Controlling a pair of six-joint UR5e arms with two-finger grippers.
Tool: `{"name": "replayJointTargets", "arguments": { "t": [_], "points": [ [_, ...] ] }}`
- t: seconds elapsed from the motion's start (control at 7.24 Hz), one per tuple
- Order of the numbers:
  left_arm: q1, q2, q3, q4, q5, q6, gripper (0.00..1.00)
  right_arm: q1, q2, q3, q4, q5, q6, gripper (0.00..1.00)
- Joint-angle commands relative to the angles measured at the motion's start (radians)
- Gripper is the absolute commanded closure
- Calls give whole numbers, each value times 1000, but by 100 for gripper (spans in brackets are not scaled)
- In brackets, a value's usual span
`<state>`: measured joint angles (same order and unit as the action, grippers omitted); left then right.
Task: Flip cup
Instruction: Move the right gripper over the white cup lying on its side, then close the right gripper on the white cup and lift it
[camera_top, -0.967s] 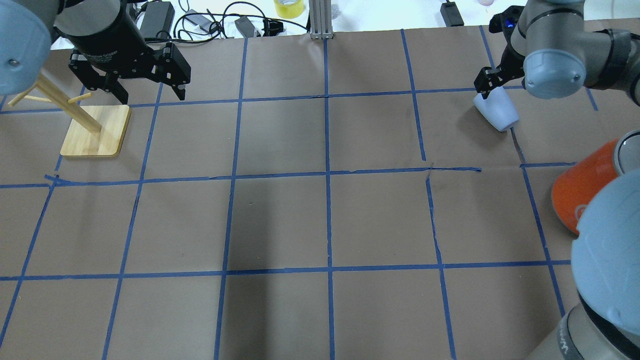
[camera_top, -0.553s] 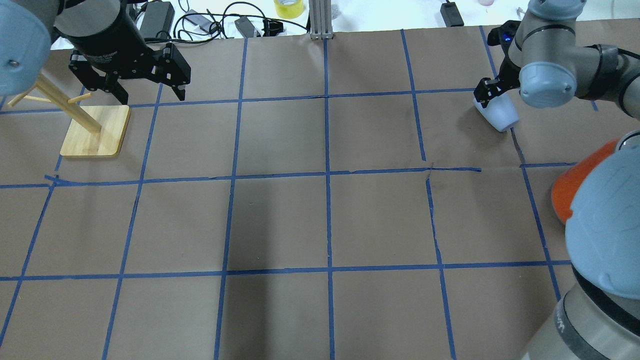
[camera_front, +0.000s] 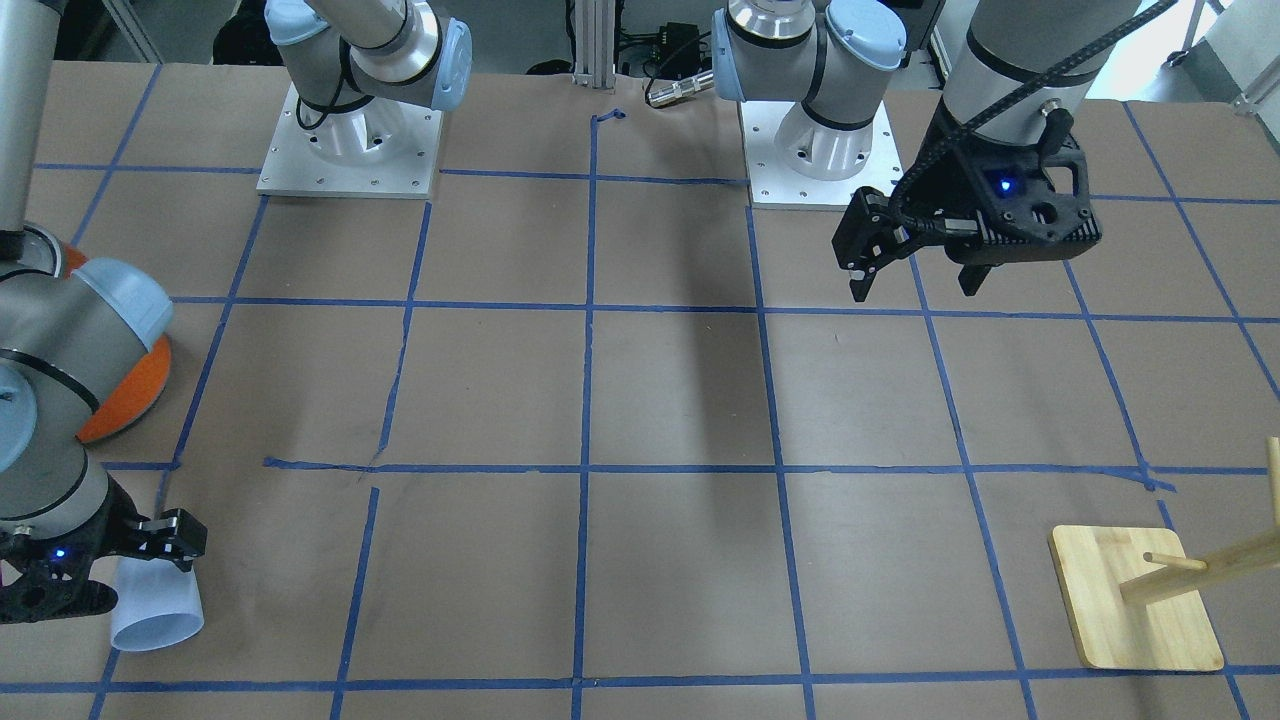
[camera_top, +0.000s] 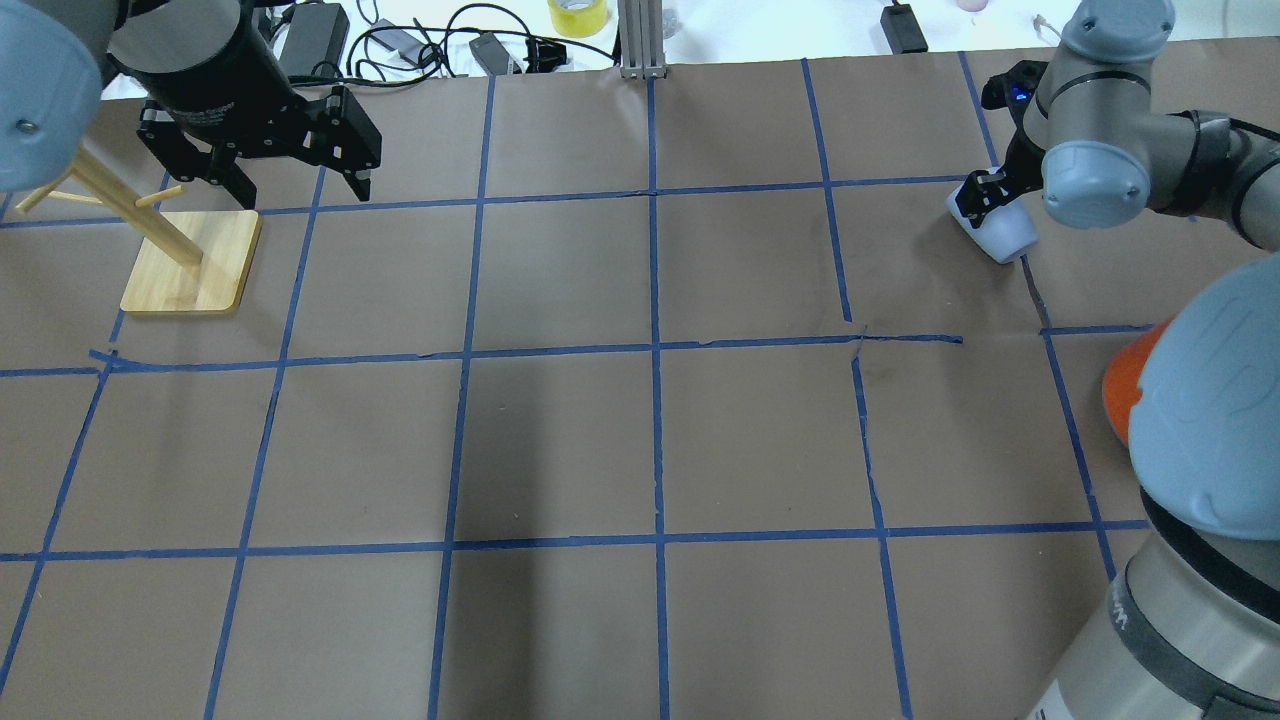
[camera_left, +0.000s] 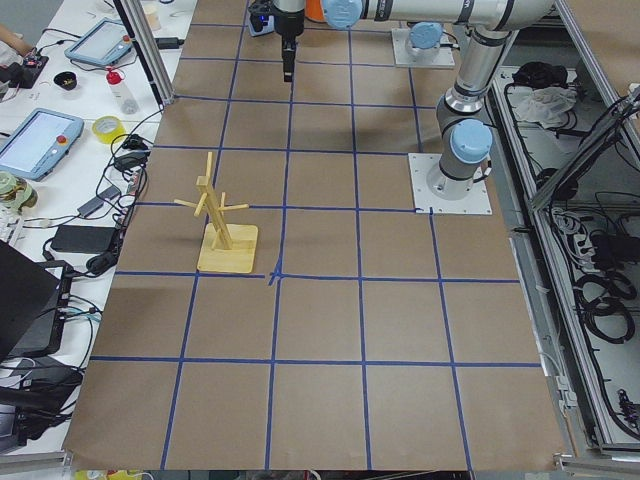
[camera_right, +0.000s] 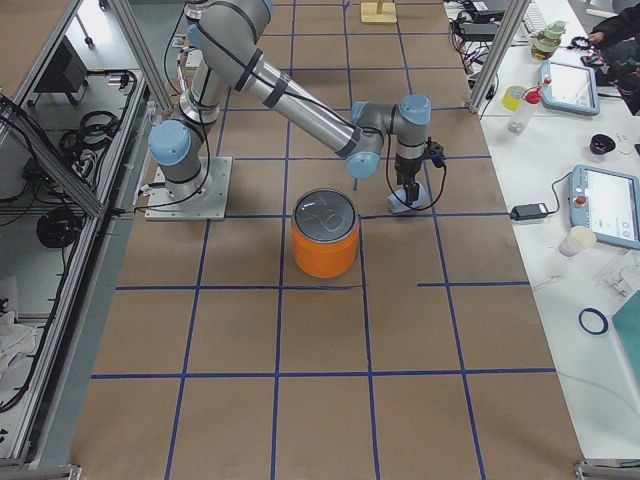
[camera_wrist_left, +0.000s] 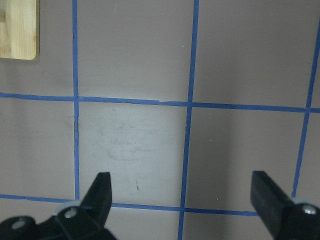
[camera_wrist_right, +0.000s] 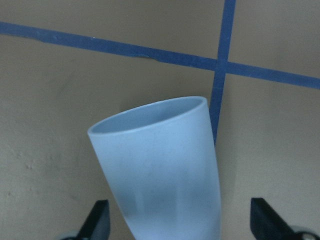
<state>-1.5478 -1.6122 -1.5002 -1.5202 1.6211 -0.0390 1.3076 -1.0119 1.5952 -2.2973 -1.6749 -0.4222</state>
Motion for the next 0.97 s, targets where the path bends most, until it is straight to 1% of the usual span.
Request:
{"name": "replayJointTargets", "arguments": {
  "t": [0.0, 0.28, 0.55, 0.69, 0.83],
  "points": [
    [0, 0, 0, 0, -1, 1, 0, -1, 19, -1, -24, 1, -1, 0],
    [0, 0, 0, 0, -1, 1, 0, -1, 36, -3, -27, 9, -1, 0],
    [0, 0, 0, 0, -1, -1, 0, -1, 70, -3, -27, 53, -1, 0],
    [0, 0, 0, 0, -1, 1, 0, -1, 69, -4, -25, 57, 0, 31],
    [0, 0, 0, 0, -1, -1, 0, -1, 67, -11, -24, 85, -1, 68]
  ]
}}
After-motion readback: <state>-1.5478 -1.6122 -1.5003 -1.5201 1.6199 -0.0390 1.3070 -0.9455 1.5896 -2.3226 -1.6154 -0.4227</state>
